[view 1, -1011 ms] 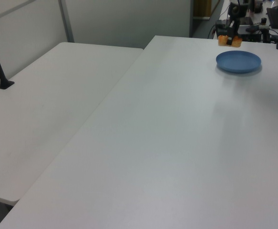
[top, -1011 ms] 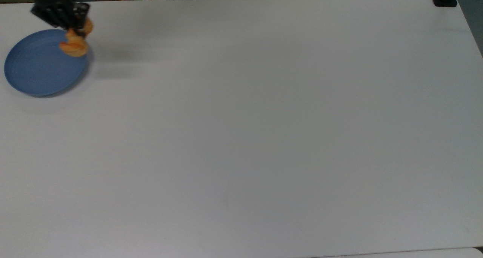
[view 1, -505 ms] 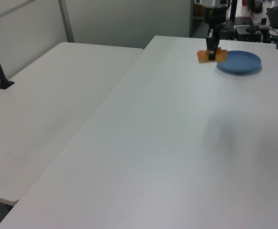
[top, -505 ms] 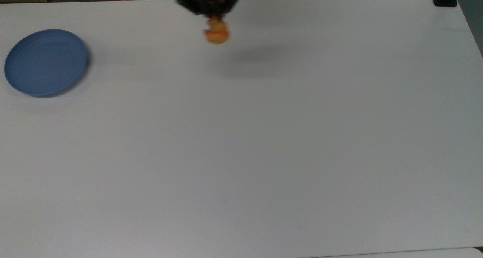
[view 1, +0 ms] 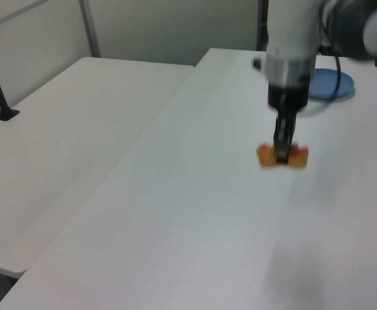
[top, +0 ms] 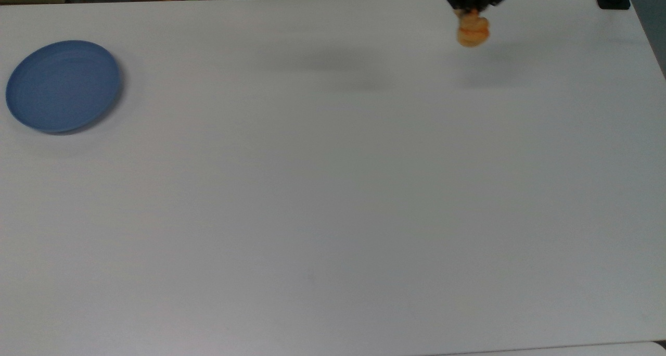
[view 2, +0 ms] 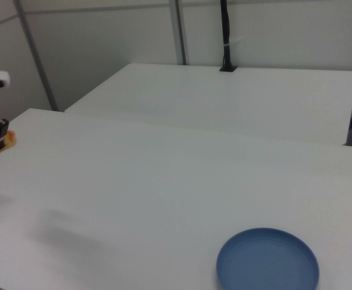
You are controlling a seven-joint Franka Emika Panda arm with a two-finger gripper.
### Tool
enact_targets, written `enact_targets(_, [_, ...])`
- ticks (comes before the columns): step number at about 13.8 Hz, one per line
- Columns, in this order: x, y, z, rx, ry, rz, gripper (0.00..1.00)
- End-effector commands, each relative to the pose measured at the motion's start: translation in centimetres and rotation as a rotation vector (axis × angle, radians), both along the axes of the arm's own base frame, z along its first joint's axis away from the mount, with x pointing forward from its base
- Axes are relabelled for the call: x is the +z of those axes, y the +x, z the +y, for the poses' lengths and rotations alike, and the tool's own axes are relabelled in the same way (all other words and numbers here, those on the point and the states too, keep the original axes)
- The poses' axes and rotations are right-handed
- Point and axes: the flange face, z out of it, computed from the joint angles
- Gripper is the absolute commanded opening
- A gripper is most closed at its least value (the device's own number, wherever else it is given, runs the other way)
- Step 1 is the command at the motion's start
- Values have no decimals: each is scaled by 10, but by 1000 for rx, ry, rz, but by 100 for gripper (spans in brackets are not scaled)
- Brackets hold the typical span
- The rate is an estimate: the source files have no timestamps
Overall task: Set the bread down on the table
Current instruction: 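Lift the bread roll off the plate and carry it across the table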
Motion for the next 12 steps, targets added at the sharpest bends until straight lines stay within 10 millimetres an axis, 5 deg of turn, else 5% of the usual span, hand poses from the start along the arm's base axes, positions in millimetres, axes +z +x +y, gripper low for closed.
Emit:
enact_targets(1, [-57,-8,54,-5,-19,-24,2])
enact_targets(5, [-125,-59,127,30,-64,-14,10])
enact_targets(12, [-191,-70,153,-66,-95,-47,42])
